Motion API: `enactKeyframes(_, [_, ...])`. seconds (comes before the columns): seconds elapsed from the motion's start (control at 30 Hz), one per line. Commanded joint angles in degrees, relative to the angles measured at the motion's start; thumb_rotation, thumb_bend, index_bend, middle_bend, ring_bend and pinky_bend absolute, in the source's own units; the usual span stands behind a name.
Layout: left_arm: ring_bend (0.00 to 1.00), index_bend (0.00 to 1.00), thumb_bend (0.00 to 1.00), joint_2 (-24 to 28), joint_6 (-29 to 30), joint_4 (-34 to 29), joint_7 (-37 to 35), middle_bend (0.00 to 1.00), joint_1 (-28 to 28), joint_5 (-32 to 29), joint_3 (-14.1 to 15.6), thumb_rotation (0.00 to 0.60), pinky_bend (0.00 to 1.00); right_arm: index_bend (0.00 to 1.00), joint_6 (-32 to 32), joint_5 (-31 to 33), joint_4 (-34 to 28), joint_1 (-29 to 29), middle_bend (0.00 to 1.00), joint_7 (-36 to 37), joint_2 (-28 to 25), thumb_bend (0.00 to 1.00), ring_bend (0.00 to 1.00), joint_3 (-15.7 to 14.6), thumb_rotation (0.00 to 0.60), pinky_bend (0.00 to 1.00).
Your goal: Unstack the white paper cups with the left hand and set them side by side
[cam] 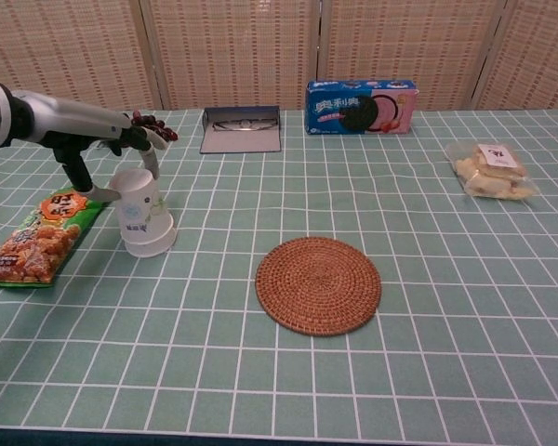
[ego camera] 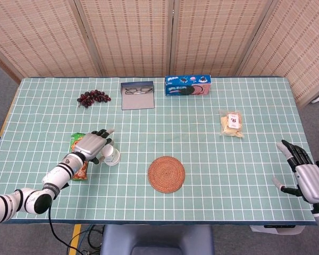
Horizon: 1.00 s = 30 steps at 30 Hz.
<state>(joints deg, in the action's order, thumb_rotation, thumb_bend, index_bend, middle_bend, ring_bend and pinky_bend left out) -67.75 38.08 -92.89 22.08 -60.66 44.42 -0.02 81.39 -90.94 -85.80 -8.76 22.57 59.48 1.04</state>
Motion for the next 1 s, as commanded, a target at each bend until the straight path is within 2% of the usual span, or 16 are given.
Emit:
enactKeyframes(0.03, [0.0, 0.35, 0.41, 0.28, 0.4, -0.63, 0.82, 0.0, -0.58, -0.9, 0.11, 0.6, 0.13, 0.0, 0.1, -0.09, 0.07, 0.02, 0.0, 0.23, -0.08, 0.25, 0.0, -0.02, 0.6, 0.0])
enactKeyframes(0.3, [0.0, 0.35, 0.41, 1.99, 2.52, -3.88, 4.17, 0.0, -2.42, -4.18, 0.7, 0.6, 0.13, 0.0, 0.47, -0.41, 0.32, 0.11, 0.0, 0.92, -0.22, 0.25, 0.0, -0.12, 0.6, 0.0])
enactKeyframes(0.73, [0.0, 0.35, 0.41, 10.56, 11.45, -17.17, 12.96, 0.0, -5.58, -12.44, 1.73, 0.6, 0.13, 0.0, -0.43, -0.09, 0.64, -0.35, 0.0, 1.23, -0.04, 0.25, 0.0, -0.09, 0.6, 0.0])
enactKeyframes(1.0, [0.0, 0.35, 0.41, 14.69, 15.75, -22.41, 15.95, 0.0, -5.69, -14.46, 1.79, 0.6, 0.13, 0.0, -0.11, -0.23, 0.3, -0.21, 0.0, 0.57, 0.01, 0.25, 0.0, -0.16, 0.6, 0.0])
